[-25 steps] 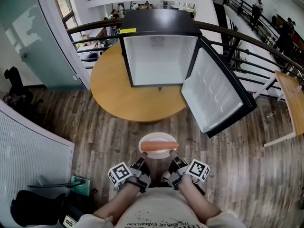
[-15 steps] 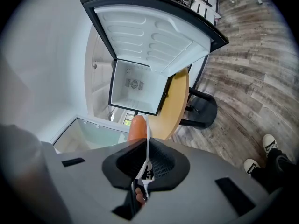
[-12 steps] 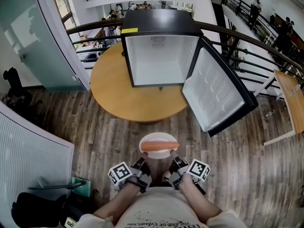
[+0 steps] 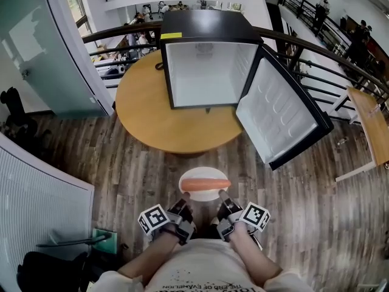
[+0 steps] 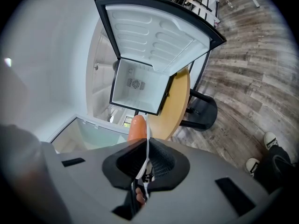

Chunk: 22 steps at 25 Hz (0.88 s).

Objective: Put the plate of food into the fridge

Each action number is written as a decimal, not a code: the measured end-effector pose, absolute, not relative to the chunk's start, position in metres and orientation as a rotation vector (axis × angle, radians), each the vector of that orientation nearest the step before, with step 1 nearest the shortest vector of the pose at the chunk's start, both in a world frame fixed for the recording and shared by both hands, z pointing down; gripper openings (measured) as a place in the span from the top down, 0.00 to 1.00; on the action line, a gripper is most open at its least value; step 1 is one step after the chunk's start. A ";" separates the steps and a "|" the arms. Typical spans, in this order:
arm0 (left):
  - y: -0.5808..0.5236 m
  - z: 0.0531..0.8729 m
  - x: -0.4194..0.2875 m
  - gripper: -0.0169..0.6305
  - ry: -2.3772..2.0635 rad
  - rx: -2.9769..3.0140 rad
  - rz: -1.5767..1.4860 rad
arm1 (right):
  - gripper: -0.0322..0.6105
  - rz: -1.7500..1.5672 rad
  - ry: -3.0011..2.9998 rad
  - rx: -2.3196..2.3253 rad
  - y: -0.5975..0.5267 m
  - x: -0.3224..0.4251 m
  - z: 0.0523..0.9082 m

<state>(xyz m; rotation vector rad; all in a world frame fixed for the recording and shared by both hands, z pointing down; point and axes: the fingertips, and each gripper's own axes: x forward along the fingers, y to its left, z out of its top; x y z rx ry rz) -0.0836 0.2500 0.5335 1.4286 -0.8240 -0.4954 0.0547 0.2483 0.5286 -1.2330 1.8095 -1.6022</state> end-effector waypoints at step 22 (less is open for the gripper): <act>0.182 0.546 -0.101 0.93 -0.823 1.414 -0.523 | 0.90 -1.605 1.819 -1.213 0.179 0.037 0.539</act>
